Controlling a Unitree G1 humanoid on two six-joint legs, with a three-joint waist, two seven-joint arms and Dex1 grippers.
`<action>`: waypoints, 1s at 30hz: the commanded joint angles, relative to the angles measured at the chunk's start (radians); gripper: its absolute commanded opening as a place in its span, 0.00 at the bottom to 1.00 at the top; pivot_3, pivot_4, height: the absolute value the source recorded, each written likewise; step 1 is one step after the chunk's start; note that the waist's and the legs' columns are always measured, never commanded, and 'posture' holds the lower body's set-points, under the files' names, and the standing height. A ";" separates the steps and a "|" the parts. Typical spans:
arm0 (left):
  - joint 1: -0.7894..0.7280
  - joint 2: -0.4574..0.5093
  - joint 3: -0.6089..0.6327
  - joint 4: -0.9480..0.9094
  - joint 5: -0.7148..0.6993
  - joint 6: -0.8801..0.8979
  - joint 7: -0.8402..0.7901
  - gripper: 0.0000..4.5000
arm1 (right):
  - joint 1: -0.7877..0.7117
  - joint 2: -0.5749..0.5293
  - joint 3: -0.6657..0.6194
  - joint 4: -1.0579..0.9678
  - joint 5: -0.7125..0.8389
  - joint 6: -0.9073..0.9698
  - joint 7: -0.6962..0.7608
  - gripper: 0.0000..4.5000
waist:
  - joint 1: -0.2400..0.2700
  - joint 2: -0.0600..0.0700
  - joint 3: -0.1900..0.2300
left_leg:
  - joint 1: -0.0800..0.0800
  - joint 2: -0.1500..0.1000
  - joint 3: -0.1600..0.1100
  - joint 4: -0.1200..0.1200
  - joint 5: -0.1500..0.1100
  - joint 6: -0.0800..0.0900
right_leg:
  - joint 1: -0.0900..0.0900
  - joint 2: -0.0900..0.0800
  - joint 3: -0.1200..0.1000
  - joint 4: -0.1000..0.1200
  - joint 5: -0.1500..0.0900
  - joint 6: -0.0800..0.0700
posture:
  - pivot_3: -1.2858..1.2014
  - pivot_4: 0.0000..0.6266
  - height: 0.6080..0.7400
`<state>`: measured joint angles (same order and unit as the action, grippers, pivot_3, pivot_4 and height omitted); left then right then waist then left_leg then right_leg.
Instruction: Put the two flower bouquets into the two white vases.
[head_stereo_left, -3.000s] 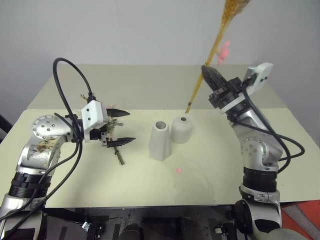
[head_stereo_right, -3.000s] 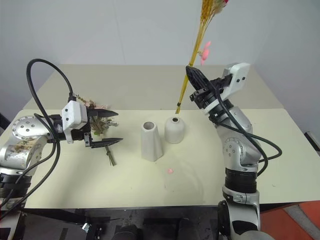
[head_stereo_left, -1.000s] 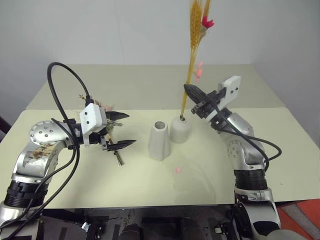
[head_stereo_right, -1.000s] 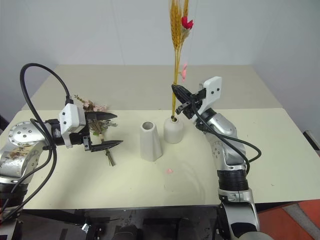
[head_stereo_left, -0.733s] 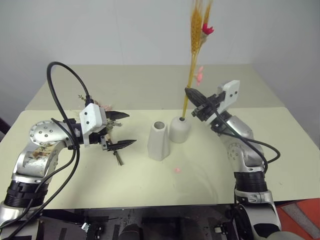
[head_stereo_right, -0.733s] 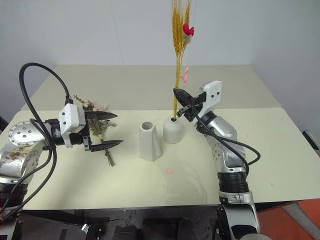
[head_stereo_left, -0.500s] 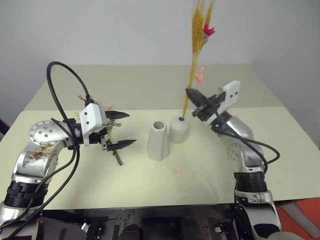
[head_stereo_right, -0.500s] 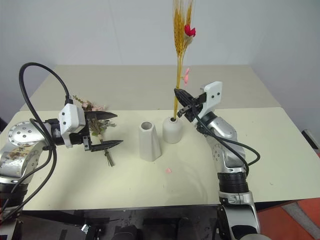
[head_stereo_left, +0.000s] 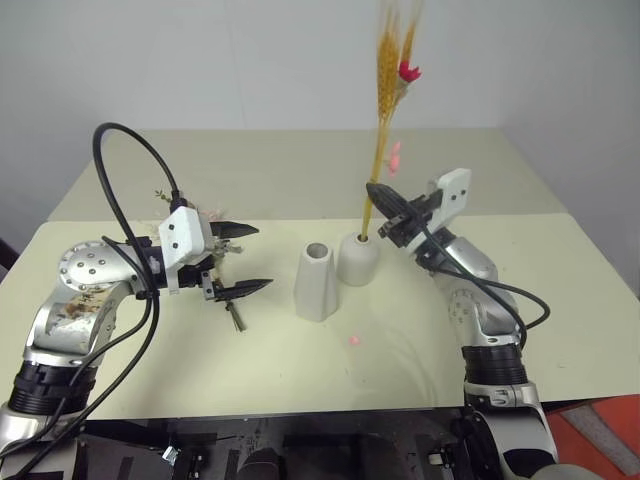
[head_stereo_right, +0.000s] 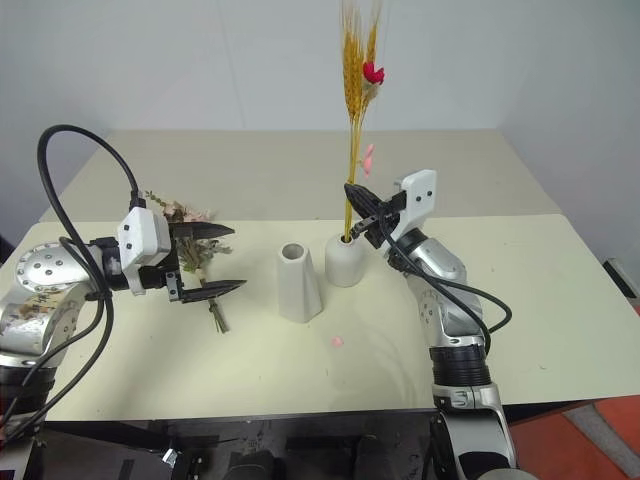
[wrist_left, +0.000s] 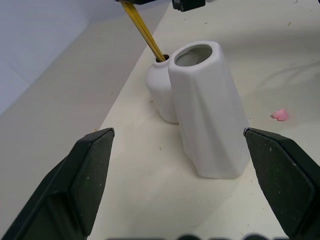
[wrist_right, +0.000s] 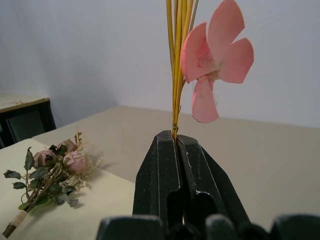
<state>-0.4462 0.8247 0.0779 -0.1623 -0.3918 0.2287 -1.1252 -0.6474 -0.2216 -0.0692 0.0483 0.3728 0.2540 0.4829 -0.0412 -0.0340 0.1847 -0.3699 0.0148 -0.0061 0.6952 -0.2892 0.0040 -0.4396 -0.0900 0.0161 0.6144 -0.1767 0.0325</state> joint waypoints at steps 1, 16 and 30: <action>0.005 0.013 0.031 -0.026 -0.008 -0.014 0.006 1.00 | 0.000 0.002 0.006 -0.044 -0.008 -0.003 -0.010 0.12 | 0.000 0.000 0.000 | 0.000 0.000 0.000 0.000 0.000 0.000 | 0.000 0.000 0.000 0.000 0.000 0.000 | 0.52 0.24 1.00; 0.099 -0.006 0.120 -0.272 0.009 0.386 0.369 1.00 | 0.225 -0.243 -0.030 -0.351 0.020 0.230 0.046 0.99 | 0.006 0.000 0.000 | -0.001 -0.001 0.000 0.000 0.000 0.000 | 0.000 -0.001 0.000 -0.001 0.000 0.000 | 0.52 0.24 1.00; -0.145 -0.394 0.333 -0.302 0.042 1.386 1.066 1.00 | 0.235 -0.664 -0.132 -0.459 0.146 0.364 0.333 0.99 | 0.003 -0.002 0.000 | 0.002 -0.001 -0.003 -0.001 0.000 0.000 | 0.003 0.001 0.000 -0.002 0.000 0.001 | 0.52 0.24 1.00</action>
<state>-0.5820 0.4453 0.3684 -0.4695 -0.3594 1.6094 -0.1289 -0.3856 -0.8781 -0.2032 -0.3784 0.5192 0.6446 0.8067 -0.0383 -0.0357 0.1844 -0.3688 0.0142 -0.0097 0.6950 -0.2892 0.0039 -0.4369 -0.0895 0.0159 0.6122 -0.1770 0.0330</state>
